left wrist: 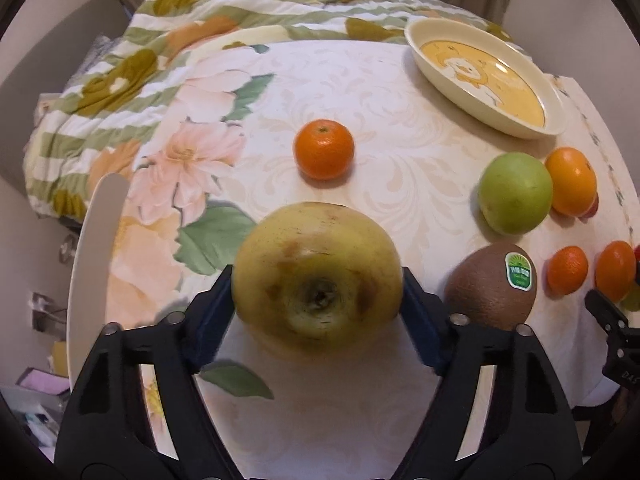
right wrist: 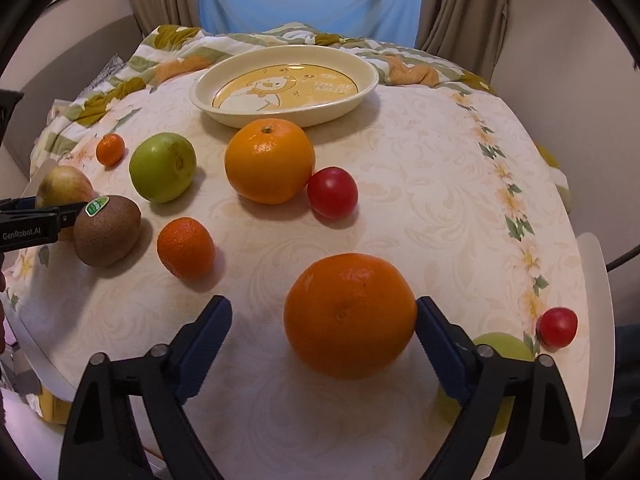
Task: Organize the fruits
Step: 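Reach the left tool to the large pear while the right tool reaches the big orange, then close the left tool on the pear while the right tool grasps the orange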
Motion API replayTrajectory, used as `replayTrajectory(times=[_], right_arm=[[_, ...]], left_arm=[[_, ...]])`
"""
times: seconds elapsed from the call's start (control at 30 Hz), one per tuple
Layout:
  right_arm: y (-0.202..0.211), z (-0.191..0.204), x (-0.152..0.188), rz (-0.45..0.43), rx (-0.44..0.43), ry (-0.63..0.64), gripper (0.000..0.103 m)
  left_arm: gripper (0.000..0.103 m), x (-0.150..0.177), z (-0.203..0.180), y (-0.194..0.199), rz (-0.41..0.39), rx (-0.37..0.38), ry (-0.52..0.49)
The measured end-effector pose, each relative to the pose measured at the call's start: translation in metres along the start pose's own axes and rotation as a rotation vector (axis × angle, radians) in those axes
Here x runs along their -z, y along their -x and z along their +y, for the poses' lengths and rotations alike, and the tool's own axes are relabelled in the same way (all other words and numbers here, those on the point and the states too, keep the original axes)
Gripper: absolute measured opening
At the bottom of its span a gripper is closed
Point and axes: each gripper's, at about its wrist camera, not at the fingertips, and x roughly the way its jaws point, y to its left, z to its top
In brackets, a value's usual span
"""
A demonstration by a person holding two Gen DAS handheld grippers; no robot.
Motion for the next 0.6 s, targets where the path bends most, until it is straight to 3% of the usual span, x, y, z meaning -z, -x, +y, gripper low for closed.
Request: replayTrajectory(times=[0.33, 0.47, 0.6], right_arm=[[-0.005, 0.002, -0.004, 0.034, 0.065, 0.026, 0.075], [-0.004, -0.002, -0.005, 0.03, 0.104, 0.024, 0.056], [-0.004, -0.006, -0.006, 0.033, 0.089, 0.013, 0.055]], left_arm=[[0.083, 0.007, 0.001, 0.004, -0.003, 0.012, -0.016], [0.083, 0.012, 0.002, 0.007, -0.005, 0.017, -0.019], [0.083, 0.015, 0.001, 0.009, -0.008, 0.017, -0.02]])
